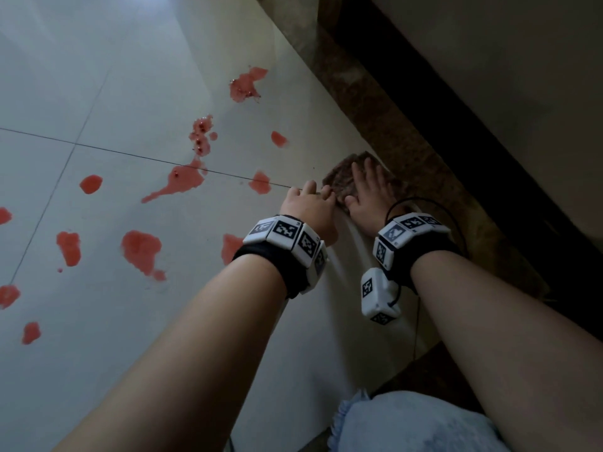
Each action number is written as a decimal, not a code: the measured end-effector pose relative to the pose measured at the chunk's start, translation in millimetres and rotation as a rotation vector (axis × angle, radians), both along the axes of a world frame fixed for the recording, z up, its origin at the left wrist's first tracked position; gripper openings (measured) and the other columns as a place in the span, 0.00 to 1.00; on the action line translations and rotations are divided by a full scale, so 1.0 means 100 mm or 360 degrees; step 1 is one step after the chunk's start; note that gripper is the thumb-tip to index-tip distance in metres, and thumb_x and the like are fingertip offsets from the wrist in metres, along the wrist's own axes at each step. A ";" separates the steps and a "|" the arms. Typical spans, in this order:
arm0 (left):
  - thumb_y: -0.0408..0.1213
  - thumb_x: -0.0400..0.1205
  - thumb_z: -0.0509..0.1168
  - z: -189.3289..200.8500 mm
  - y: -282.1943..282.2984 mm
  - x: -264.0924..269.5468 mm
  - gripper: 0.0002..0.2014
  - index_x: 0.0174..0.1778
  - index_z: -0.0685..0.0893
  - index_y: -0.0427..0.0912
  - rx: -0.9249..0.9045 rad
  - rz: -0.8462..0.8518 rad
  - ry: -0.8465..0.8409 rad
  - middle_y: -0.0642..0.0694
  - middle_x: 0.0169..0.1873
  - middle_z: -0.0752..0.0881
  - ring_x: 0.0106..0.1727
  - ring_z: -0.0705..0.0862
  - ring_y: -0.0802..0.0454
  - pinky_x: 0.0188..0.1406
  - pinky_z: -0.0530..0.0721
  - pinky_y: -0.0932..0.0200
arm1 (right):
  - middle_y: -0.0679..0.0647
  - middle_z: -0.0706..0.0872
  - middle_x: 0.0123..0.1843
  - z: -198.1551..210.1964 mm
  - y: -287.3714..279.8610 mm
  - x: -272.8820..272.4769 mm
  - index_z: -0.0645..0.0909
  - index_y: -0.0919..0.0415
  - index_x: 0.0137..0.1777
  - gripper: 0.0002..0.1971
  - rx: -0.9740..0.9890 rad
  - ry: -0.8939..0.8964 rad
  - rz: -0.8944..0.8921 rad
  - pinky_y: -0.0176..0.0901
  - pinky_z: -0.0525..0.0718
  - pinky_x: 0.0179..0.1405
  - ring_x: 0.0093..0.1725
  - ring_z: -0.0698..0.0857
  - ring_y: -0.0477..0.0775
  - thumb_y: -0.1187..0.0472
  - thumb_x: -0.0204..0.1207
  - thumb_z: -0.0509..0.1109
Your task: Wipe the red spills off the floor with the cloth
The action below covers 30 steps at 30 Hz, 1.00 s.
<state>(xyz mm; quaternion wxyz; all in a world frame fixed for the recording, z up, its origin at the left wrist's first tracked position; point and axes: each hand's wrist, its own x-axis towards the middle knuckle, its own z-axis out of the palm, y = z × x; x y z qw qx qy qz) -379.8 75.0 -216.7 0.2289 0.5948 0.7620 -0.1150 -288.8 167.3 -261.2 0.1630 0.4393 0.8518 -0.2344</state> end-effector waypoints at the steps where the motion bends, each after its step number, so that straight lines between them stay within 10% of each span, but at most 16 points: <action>1: 0.43 0.79 0.57 0.00 0.03 0.03 0.30 0.80 0.62 0.45 0.0000 -0.0014 -0.0005 0.51 0.77 0.66 0.76 0.62 0.47 0.69 0.66 0.53 | 0.56 0.38 0.86 0.00 0.00 0.04 0.40 0.55 0.84 0.34 0.0015 -0.0010 -0.0032 0.53 0.42 0.82 0.85 0.39 0.57 0.54 0.84 0.55; 19: 0.41 0.80 0.61 0.03 0.16 0.24 0.32 0.81 0.60 0.46 -0.0037 -0.0129 -0.0062 0.52 0.80 0.63 0.75 0.62 0.45 0.67 0.67 0.52 | 0.54 0.36 0.86 0.03 0.08 0.17 0.38 0.56 0.84 0.33 0.0001 -0.0176 -0.0357 0.57 0.42 0.83 0.85 0.37 0.58 0.56 0.85 0.52; 30: 0.27 0.74 0.54 0.11 -0.16 -0.65 0.33 0.78 0.68 0.51 0.0286 0.1236 -0.0715 0.39 0.73 0.72 0.75 0.69 0.40 0.77 0.69 0.46 | 0.57 0.43 0.86 0.01 0.33 -0.44 0.47 0.57 0.85 0.31 0.0072 0.0050 -0.0219 0.53 0.43 0.82 0.85 0.43 0.60 0.56 0.84 0.52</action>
